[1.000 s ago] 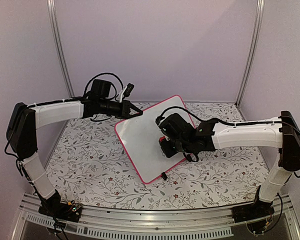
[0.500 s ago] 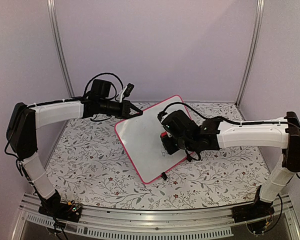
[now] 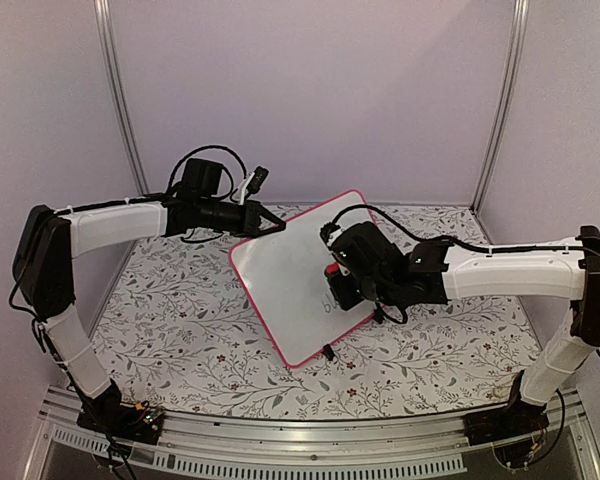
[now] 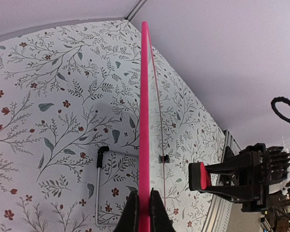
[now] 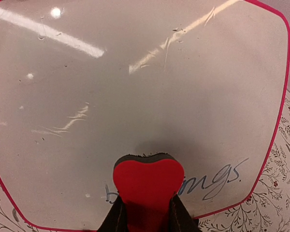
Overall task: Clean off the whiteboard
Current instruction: Erase the whiteboard at the center of the board.
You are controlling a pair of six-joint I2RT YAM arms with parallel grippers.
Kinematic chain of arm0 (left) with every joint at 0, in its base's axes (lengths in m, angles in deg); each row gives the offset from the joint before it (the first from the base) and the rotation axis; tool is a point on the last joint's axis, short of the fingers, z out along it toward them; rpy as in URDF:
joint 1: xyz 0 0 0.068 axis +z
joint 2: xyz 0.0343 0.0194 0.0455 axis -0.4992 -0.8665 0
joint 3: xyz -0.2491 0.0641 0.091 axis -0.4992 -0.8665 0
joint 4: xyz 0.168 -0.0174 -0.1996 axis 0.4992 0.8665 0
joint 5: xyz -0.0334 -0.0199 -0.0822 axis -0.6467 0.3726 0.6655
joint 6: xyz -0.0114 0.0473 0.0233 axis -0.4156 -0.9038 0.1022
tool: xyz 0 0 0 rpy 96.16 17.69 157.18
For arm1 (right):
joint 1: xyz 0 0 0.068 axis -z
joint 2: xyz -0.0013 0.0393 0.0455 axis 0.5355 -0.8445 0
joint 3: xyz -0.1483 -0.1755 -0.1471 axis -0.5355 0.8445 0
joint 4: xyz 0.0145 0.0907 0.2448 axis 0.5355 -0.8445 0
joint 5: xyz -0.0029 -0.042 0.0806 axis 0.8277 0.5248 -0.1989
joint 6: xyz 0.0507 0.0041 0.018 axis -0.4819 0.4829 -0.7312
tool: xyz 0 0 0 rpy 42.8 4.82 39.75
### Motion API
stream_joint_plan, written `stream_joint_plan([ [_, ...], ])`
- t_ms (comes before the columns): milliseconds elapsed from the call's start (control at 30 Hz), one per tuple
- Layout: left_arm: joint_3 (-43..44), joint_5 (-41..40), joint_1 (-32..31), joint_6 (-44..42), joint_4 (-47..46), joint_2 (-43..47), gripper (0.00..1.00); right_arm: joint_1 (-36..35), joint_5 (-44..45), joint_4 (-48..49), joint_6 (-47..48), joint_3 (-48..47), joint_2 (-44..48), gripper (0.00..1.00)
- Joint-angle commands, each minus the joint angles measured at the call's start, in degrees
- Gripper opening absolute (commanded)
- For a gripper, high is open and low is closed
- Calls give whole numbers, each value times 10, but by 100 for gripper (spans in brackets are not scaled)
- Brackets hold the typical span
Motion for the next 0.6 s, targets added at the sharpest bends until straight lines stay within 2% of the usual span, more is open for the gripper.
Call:
stream_joint_plan([
  [0,-1,-40,-17,-23,16,-9,0,-1,9,22,8,-2,16,0],
  [567,1,-39,-22,-24,17,-8,0,-16,-36,15,9,-5,-19,0],
])
